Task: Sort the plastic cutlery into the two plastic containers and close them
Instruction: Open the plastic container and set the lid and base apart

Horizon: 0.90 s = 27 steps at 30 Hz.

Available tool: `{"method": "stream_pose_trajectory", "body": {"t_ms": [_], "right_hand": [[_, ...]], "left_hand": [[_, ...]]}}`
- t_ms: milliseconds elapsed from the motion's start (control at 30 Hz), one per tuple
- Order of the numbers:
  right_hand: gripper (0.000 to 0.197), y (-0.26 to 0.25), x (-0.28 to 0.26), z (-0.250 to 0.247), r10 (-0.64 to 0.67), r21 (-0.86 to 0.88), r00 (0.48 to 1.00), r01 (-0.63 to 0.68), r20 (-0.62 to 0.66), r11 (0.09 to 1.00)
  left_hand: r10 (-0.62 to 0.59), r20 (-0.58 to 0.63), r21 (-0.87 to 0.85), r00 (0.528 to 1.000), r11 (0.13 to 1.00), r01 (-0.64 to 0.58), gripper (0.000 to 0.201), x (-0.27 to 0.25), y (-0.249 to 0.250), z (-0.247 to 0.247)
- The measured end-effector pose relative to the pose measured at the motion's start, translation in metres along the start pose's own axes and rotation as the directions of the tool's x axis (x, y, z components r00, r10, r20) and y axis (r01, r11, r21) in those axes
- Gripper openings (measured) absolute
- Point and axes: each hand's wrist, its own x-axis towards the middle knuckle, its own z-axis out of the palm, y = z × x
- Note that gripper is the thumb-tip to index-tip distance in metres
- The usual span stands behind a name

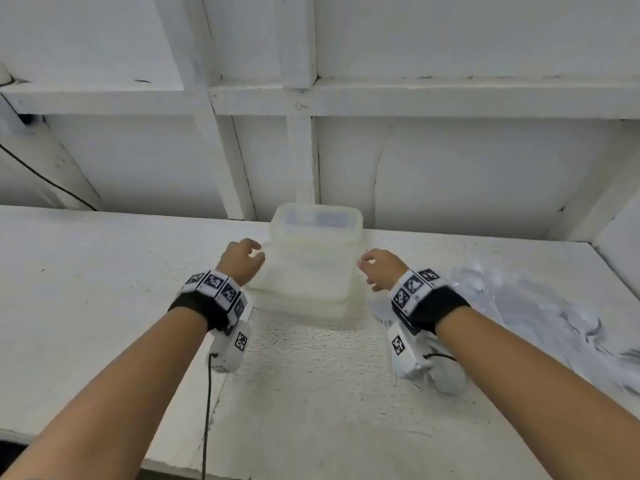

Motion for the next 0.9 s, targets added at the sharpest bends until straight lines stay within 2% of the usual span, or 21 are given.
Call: {"method": "stream_pose_trajectory", "body": {"t_ms": [33,100,200,300,433,600,667,800,900], "right_hand": [[0.038,-0.001,0.005,0.005,0.031,-0.012,0.999,-0.031,0.008,0.999],[0.038,-0.001,0.010,0.013,0.076,0.042,0.997,-0.077,0.035,0.996],[0.025,-0.001,0.012,0.025,0.124,0.190,0.989,-0.138,0.084,0.972],[0.027,0.000,0.010,0.026,0.128,0.278,0.989,-0.144,0.075,0.950],[0.020,0.006,-0.009,0.016,0.124,0.373,0.981,-0.171,0.149,0.912],[0.017,0.018,-0.045,0.010,0.088,0.388,0.963,-0.185,0.254,0.903],[0.018,0.025,-0.056,0.011,0.082,0.376,0.962,-0.180,0.262,0.909],[0.020,0.034,-0.067,0.014,0.077,0.434,0.954,-0.203,0.291,0.878],[0.017,0.036,-0.069,0.015,0.073,0.478,0.952,-0.214,0.296,0.852]], "left_hand": [[-0.069,0.004,0.031,0.998,0.997,0.069,0.035,0.004,-0.002,0.002],[-0.159,0.033,0.029,0.987,0.987,0.158,0.025,0.009,-0.003,0.004],[-0.218,0.099,-0.004,0.971,0.976,0.220,0.026,0.007,0.000,0.005],[-0.198,0.093,-0.047,0.976,0.978,0.202,0.021,0.006,-0.007,0.001],[-0.203,0.141,-0.112,0.969,0.969,0.219,0.020,-0.015,-0.013,-0.003],[-0.160,0.220,-0.009,0.962,0.986,0.166,0.041,-0.048,-0.020,0.004],[-0.168,0.230,-0.048,0.958,0.982,0.184,0.046,-0.058,-0.026,0.010],[-0.164,0.172,-0.053,0.971,0.983,0.176,0.045,-0.068,-0.033,0.016],[-0.133,0.172,-0.088,0.976,0.985,0.150,0.048,-0.069,-0.035,0.018]]}}
